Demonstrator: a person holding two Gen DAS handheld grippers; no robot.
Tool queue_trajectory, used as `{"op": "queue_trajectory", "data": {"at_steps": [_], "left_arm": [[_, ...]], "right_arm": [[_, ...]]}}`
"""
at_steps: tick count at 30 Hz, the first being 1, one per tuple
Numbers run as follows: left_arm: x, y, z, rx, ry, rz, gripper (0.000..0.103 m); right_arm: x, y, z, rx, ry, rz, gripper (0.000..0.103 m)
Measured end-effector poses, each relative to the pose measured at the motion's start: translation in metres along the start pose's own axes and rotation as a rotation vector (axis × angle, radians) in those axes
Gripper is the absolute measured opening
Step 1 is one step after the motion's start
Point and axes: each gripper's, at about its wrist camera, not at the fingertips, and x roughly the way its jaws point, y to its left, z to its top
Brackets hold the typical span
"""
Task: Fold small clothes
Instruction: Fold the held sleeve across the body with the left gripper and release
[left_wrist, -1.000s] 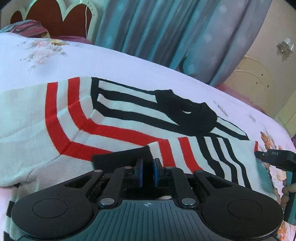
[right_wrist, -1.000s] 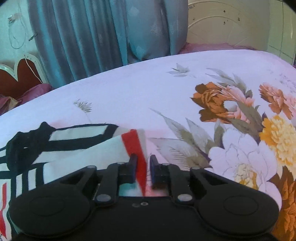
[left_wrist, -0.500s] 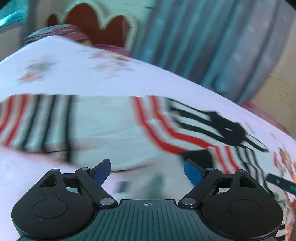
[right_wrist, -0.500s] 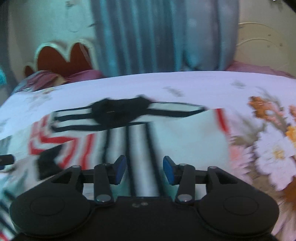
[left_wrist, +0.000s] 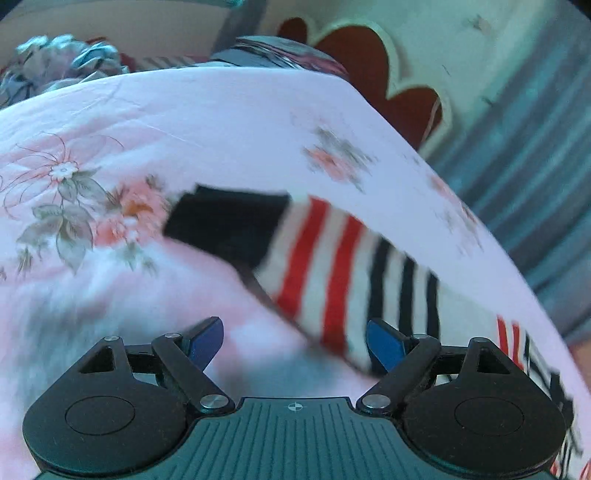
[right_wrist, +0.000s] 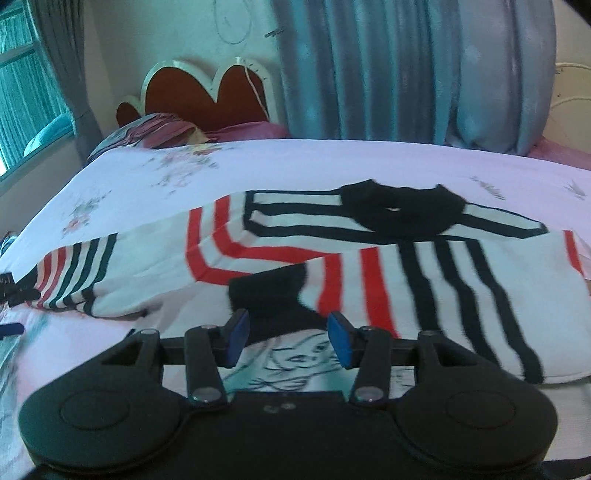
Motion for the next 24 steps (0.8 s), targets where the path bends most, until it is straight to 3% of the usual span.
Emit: {"op": "queue_trajectory", "data": {"at_steps": [3, 6, 8, 11, 16, 18, 21, 24], "left_arm": [[0.013, 0.007, 0.012, -0.033, -0.033, -0.012, 0.074], [0.024, 0.007, 0.019, -0.015, -0.063, -0.009, 0.05], [0.031, 0.01, 0.022, -0.024, -0.071, -0.001, 0.018], [0.032, 0.009, 0.026, -0.026, -0.076, -0.026, 0.005], [0.006, -0.031, 0.032, 0.097, -0.148, -0.133, 0.005], [-0.009, -0.064, 0.031, 0.181, -0.173, -0.208, 0.005], [-0.027, -0.121, 0.022, 0.295, -0.177, -0.348, 0.005], [-0.035, -0.187, -0.001, 0.415, -0.128, -0.489, 0.005]], "right_arm": [[0.007, 0.007, 0.0, -0.005, 0.006, -0.009, 0.046], [0.019, 0.012, 0.001, -0.003, 0.012, -0.024, 0.046], [0.027, 0.014, 0.003, -0.003, 0.016, -0.037, 0.046], [0.036, 0.014, 0.006, 0.003, 0.01, -0.068, 0.046], [0.061, 0.015, -0.001, -0.052, 0.05, -0.131, 0.048], [0.058, 0.017, 0.001, -0.066, 0.056, -0.117, 0.048], [0.039, 0.004, 0.006, 0.026, 0.015, -0.066, 0.047], [0.016, -0.014, 0.008, 0.077, -0.023, -0.064, 0.047]]}}
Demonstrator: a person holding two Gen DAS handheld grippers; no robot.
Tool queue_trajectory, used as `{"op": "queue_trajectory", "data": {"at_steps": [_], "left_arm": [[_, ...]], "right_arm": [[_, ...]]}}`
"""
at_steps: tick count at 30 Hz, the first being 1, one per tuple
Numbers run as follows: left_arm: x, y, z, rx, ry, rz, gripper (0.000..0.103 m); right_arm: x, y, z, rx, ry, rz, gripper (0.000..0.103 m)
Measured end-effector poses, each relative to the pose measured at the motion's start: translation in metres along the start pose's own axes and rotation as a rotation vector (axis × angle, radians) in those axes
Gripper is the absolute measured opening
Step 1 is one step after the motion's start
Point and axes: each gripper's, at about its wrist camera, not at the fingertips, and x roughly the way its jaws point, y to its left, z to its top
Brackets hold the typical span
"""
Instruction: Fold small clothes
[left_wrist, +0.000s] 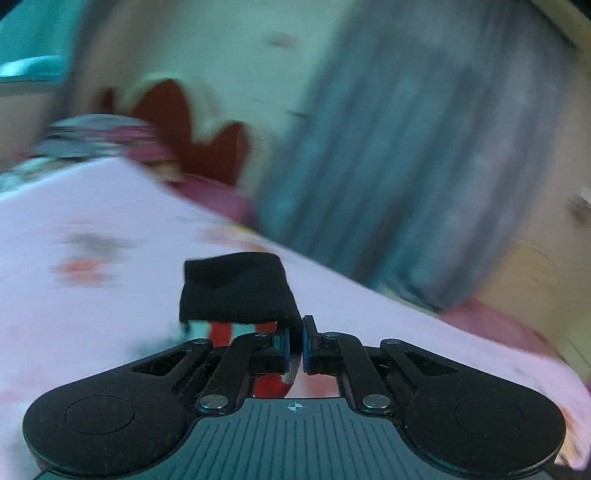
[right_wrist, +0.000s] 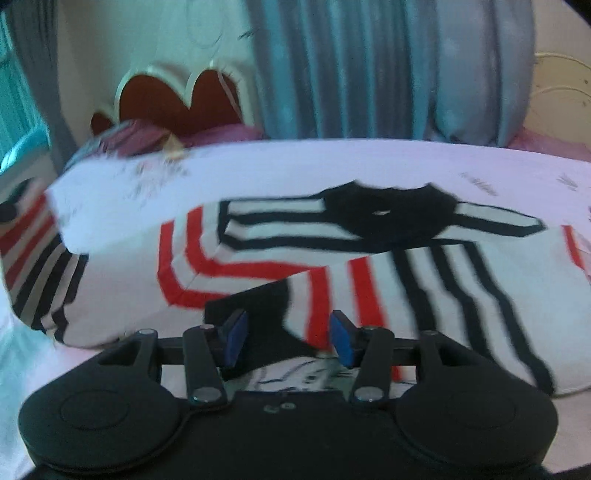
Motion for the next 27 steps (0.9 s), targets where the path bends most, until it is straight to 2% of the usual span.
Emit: {"op": "queue_trajectory", "data": {"at_steps": [5, 8, 9, 13, 15, 16, 17, 19, 21, 25, 27], "left_arm": [[0.053, -0.116, -0.036, 0.152, 0.126, -0.222, 0.005], [0.084, -0.171, -0.077, 0.249, 0.241, -0.295, 0.005], [0.092, -0.184, -0.091, 0.282, 0.272, -0.299, 0.005], [0.104, -0.206, -0.129, 0.386, 0.402, -0.268, 0.007], [0.088, -0.201, -0.135, 0.403, 0.408, -0.257, 0.03], [0.081, -0.197, -0.132, 0.416, 0.389, -0.235, 0.06], [0.072, -0.188, -0.128, 0.422, 0.346, -0.203, 0.078], [0.053, -0.173, -0.117, 0.426, 0.263, -0.16, 0.082], [0.042, -0.153, -0.104, 0.431, 0.243, -0.094, 0.082], [0.025, -0.108, -0.1, 0.461, 0.197, 0.072, 0.082], [0.023, -0.084, -0.103, 0.468, 0.207, 0.151, 0.082]], "right_arm": [[-0.035, -0.048, 0.001, 0.084, -0.038, -0.041, 0.048], [-0.052, -0.081, -0.005, 0.126, -0.048, -0.088, 0.05], [-0.056, -0.091, -0.008, 0.14, -0.048, -0.104, 0.051], [-0.064, -0.121, -0.017, 0.206, -0.035, -0.114, 0.056], [-0.066, -0.126, -0.019, 0.216, -0.039, -0.101, 0.06], [-0.065, -0.126, -0.019, 0.213, -0.041, -0.09, 0.061], [-0.063, -0.124, -0.018, 0.21, -0.041, -0.074, 0.061], [-0.057, -0.118, -0.015, 0.203, -0.035, -0.04, 0.064], [-0.049, -0.108, -0.011, 0.196, -0.023, 0.002, 0.071], [-0.028, -0.087, -0.002, 0.162, 0.005, 0.023, 0.071], [-0.013, -0.079, 0.004, 0.162, 0.031, 0.008, 0.07]]}}
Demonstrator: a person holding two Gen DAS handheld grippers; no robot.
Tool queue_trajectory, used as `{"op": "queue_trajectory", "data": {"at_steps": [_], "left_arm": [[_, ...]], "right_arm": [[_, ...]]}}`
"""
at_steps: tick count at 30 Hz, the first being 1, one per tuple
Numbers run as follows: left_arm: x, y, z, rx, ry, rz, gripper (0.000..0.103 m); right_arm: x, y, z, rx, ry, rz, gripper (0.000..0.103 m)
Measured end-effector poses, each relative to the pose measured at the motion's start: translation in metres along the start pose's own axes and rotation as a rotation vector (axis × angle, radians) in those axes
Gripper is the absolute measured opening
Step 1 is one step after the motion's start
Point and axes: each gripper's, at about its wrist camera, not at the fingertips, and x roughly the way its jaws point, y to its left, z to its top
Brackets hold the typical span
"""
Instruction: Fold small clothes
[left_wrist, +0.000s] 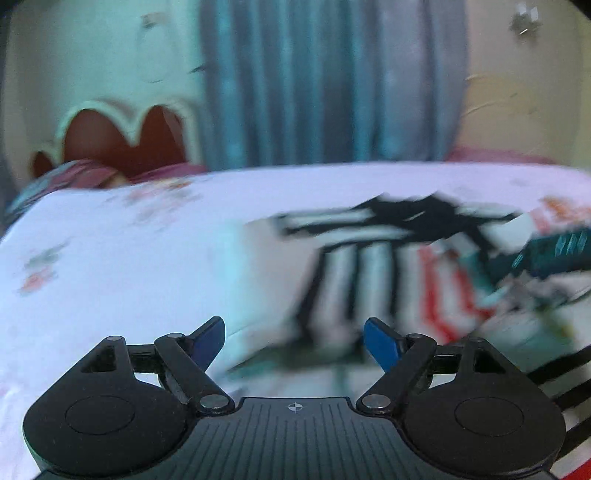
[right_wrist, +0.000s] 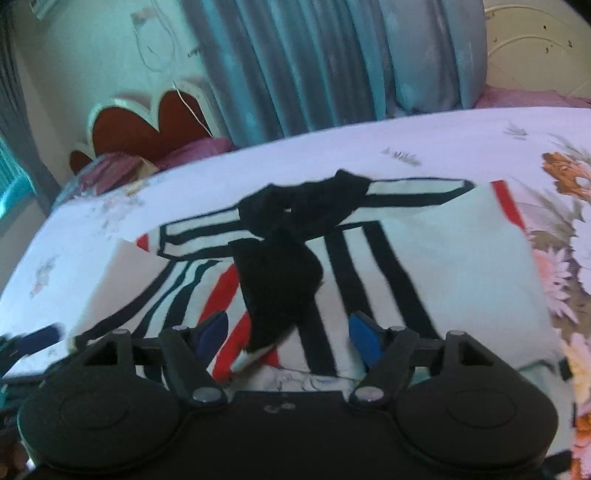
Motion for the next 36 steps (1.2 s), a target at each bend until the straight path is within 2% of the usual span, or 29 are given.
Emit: {"op": "queue_trajectory", "data": {"at_steps": [2, 4, 5, 6, 7, 8, 9, 11, 15, 18, 20, 22, 23, 25, 27, 28, 29, 30, 31, 34, 36], "left_arm": [[0.007, 0.016, -0.009, -0.021, 0.027, 0.046, 0.081], [0.018, 0.024, -0.015, -0.026, 0.041, 0.074, 0.081], [0.024, 0.026, -0.016, -0.027, 0.038, 0.078, 0.078], [0.028, 0.028, -0.016, -0.031, 0.028, 0.076, 0.071], [0.032, 0.03, -0.013, -0.04, 0.018, 0.077, 0.053], [0.034, 0.032, -0.011, -0.052, 0.004, 0.072, 0.044], [0.036, 0.031, -0.008, -0.06, -0.013, 0.07, 0.042], [0.041, 0.029, -0.006, -0.038, -0.041, 0.081, 0.032], [0.038, 0.011, -0.004, 0.015, -0.077, 0.058, 0.032], [0.039, -0.008, -0.008, 0.105, -0.067, 0.052, 0.032], [0.042, -0.005, -0.01, 0.072, -0.032, 0.048, 0.032], [0.041, 0.003, -0.011, 0.041, -0.021, 0.042, 0.032], [0.041, 0.006, -0.013, 0.041, -0.02, 0.043, 0.031], [0.041, 0.01, -0.015, 0.031, -0.012, 0.039, 0.029], [0.045, 0.016, -0.016, -0.015, 0.003, 0.028, 0.028], [0.045, 0.017, -0.016, -0.025, 0.005, 0.028, 0.028], [0.046, 0.016, -0.017, -0.033, 0.007, 0.031, 0.028], [0.046, 0.016, -0.018, -0.047, 0.009, 0.034, 0.028], [0.047, 0.017, -0.018, -0.07, 0.014, 0.032, 0.028], [0.046, 0.019, -0.018, -0.095, 0.03, 0.027, 0.028], [0.041, 0.019, -0.017, -0.085, 0.045, 0.022, 0.029]], "right_arm": [[0.01, 0.005, 0.004, 0.011, 0.012, 0.01, 0.067], [0.018, 0.012, 0.006, 0.004, 0.025, 0.008, 0.057], [0.022, 0.014, 0.007, -0.004, 0.031, -0.002, 0.037], [0.026, 0.016, 0.008, -0.008, 0.035, -0.023, 0.02], [0.027, 0.016, 0.008, -0.005, 0.034, -0.046, 0.017], [0.027, 0.014, 0.009, 0.008, 0.028, -0.049, 0.012], [0.023, 0.01, 0.011, 0.03, 0.016, -0.041, 0.006], [0.008, 0.003, 0.015, 0.047, -0.036, -0.042, 0.006], [-0.027, -0.016, 0.021, 0.035, -0.168, -0.096, 0.006], [-0.019, -0.043, 0.014, 0.053, -0.107, -0.159, 0.006], [-0.009, -0.055, 0.004, 0.072, -0.05, -0.168, 0.007], [-0.003, -0.064, -0.003, 0.091, 0.007, -0.154, 0.013], [-0.005, -0.068, -0.005, 0.114, 0.001, -0.145, 0.02], [-0.012, -0.074, -0.006, 0.151, -0.013, -0.124, 0.028], [-0.018, -0.078, -0.004, 0.17, -0.028, -0.113, 0.054], [-0.02, -0.081, -0.004, 0.176, -0.036, -0.111, 0.056], [-0.021, -0.082, -0.004, 0.179, -0.037, -0.107, 0.044], [-0.017, -0.083, -0.004, 0.176, -0.027, -0.106, 0.026], [-0.015, -0.084, -0.005, 0.177, -0.02, -0.117, 0.019], [-0.014, -0.09, -0.006, 0.202, -0.002, -0.119, 0.012], [-0.017, -0.087, -0.007, 0.149, 0.005, -0.139, 0.01]]}}
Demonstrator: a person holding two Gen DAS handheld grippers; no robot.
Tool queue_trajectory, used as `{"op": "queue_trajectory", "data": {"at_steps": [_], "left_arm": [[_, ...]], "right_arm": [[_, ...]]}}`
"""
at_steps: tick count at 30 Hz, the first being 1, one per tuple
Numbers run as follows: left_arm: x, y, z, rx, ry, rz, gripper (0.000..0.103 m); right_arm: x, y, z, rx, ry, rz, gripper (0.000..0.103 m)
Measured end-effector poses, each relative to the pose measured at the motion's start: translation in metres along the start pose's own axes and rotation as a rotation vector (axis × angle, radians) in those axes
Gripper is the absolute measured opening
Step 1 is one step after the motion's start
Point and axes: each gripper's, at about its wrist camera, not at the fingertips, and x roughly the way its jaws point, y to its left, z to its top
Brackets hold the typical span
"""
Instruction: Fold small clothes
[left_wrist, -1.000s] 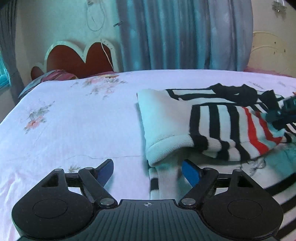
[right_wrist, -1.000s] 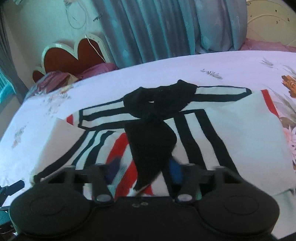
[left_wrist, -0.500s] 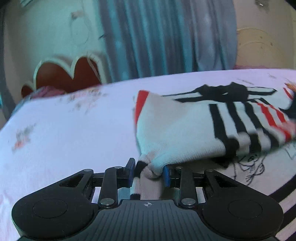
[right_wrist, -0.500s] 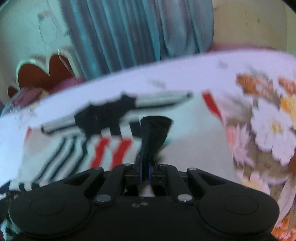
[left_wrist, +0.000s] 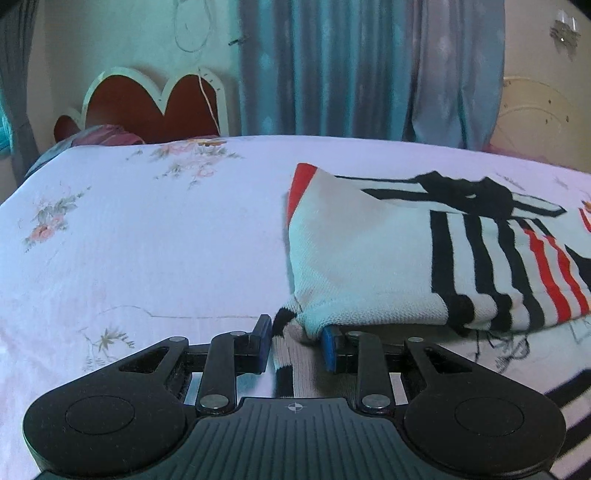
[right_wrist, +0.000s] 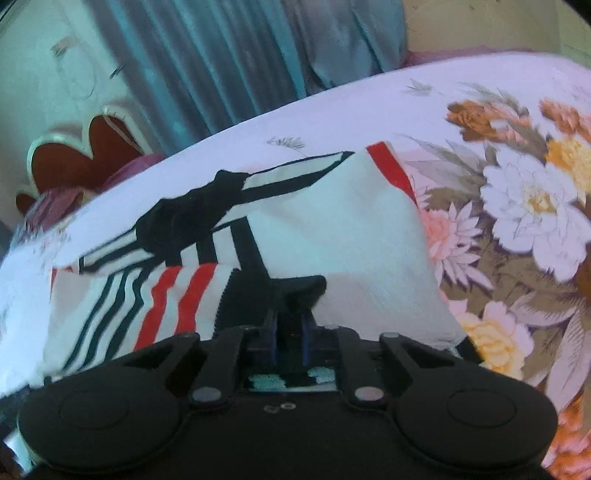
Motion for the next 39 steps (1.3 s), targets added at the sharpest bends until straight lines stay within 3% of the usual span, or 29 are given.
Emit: {"op": "queue_trajectory", "data": {"at_steps": [2, 3, 5, 10, 15, 20, 25, 28, 30, 31, 34, 36, 39], "left_arm": [[-0.012, 0.004, 0.002, -0.029, 0.001, -0.014, 0.029], [-0.017, 0.006, 0.004, -0.038, -0.001, -0.02, 0.029], [-0.03, 0.008, 0.008, -0.059, -0.012, -0.035, 0.029], [-0.028, -0.003, 0.034, -0.071, -0.049, -0.106, 0.029], [0.019, -0.026, 0.068, -0.082, -0.025, -0.17, 0.029], [0.081, -0.02, 0.084, -0.127, 0.048, -0.115, 0.029], [0.111, -0.004, 0.094, -0.184, 0.038, -0.066, 0.029], [0.123, 0.0, 0.099, -0.211, 0.04, -0.051, 0.029], [0.126, 0.002, 0.099, -0.227, 0.038, -0.05, 0.029], [0.125, 0.001, 0.099, -0.229, 0.037, -0.05, 0.029], [0.11, -0.006, 0.096, -0.154, 0.029, -0.029, 0.029], [0.092, -0.007, 0.089, -0.132, 0.015, -0.038, 0.029], [0.062, -0.01, 0.07, -0.128, 0.006, -0.079, 0.029]], "right_arm": [[-0.001, 0.004, -0.001, -0.07, 0.002, -0.072, 0.013], [-0.003, 0.004, 0.0, -0.085, -0.008, -0.095, 0.028], [-0.013, 0.003, 0.003, -0.075, -0.066, -0.107, 0.042], [-0.017, 0.021, 0.014, -0.146, -0.106, -0.018, 0.039], [0.002, 0.049, 0.013, -0.204, -0.069, 0.035, 0.039], [0.019, 0.07, 0.01, -0.24, -0.042, 0.055, 0.038], [0.034, 0.078, 0.012, -0.267, -0.039, 0.048, 0.039], [0.048, 0.081, 0.008, -0.352, -0.045, -0.01, 0.038], [0.055, 0.076, 0.008, -0.385, -0.066, -0.049, 0.05], [0.056, 0.072, 0.01, -0.366, -0.064, -0.043, 0.05], [0.05, 0.067, 0.012, -0.354, -0.053, -0.044, 0.048], [0.038, 0.065, 0.014, -0.328, -0.066, -0.025, 0.036], [0.019, 0.066, 0.012, -0.314, -0.105, 0.005, 0.038]]}}
